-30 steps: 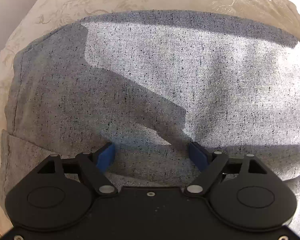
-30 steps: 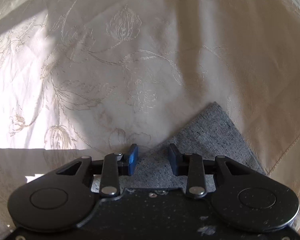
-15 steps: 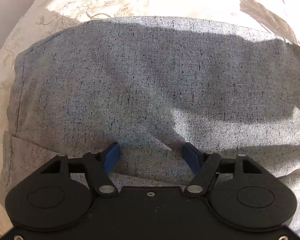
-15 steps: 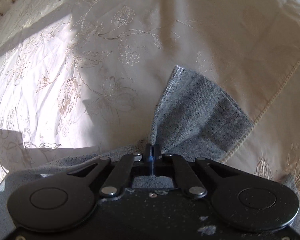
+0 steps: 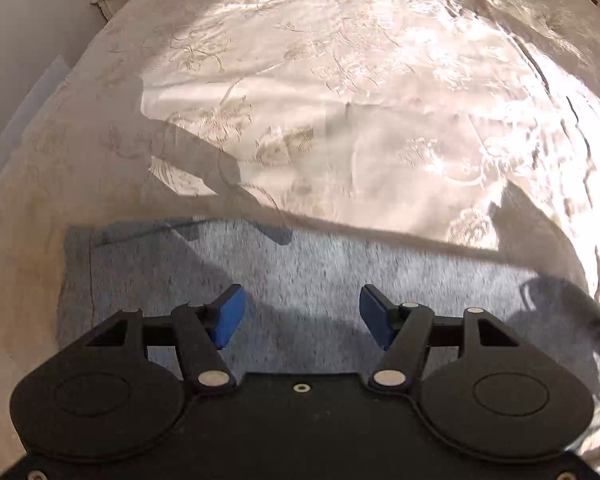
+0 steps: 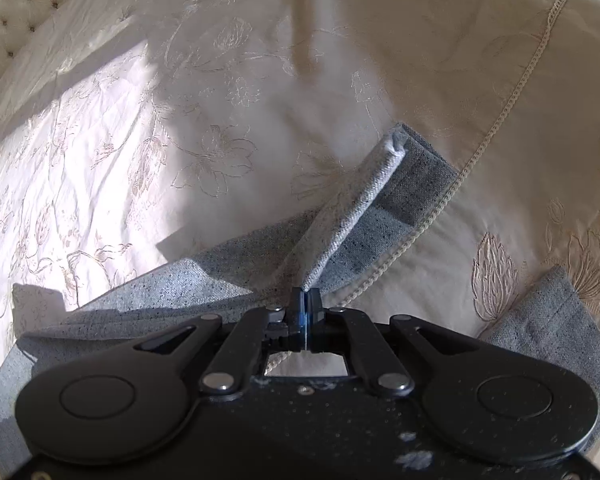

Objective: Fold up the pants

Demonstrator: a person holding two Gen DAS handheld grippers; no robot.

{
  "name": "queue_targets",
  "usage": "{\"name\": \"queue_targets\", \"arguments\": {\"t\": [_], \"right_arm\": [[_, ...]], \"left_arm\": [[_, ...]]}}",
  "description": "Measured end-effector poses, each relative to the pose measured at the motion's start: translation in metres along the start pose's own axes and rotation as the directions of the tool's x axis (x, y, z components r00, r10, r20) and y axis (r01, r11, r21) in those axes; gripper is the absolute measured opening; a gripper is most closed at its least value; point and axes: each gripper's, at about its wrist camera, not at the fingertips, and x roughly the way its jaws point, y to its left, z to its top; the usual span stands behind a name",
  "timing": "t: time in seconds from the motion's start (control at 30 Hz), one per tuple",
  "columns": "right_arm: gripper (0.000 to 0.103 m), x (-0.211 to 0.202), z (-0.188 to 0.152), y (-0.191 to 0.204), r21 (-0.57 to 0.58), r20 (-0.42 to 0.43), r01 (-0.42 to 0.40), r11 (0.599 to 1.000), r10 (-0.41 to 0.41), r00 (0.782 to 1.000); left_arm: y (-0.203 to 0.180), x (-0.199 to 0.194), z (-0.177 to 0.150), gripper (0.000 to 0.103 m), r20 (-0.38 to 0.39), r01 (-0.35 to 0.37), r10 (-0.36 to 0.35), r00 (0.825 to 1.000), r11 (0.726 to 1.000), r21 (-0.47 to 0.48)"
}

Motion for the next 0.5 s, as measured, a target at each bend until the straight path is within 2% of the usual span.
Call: {"name": "queue_targets", "arguments": {"t": [0.07,0.17,0.3,0.4,0.5], "right_arm": [[0.001,0.0,-0.002,-0.001,-0.005,0.004,-0.001,1.0,0.001,1.0],[0.001,0.005,-0.002,0.004,-0.014,0.011,0.004,1.0,-0.003,1.0],[0.001,0.007,0.0,0.01,-0.011,0.016,0.008,1.0,-0.007,1.0],[0.001,0.007,-0.001,0.011,-0.009,0.014,0.01,1.0,-0.01,1.0],[0.001,0.006,-0.001,0.01,-0.005,0.012,0.011,1.0,-0.011,1.0]], "left_arm": [[-0.002,0.008,0.021,0.067,-0.028,-0.013,0.012,1.0,1.0,-0.012],[0.0,0.025,0.044,0.067,-0.093,0.002,-0.008,0.996,0.998,-0.069],[0.006,0.051,0.059,0.067,-0.164,-0.021,-0.006,0.986,0.986,-0.163],[0.002,0.077,0.059,0.067,-0.262,-0.06,0.018,0.965,0.986,-0.153],[-0.002,0.095,0.049,0.068,-0.321,-0.095,0.052,0.946,0.988,-0.12]]}}
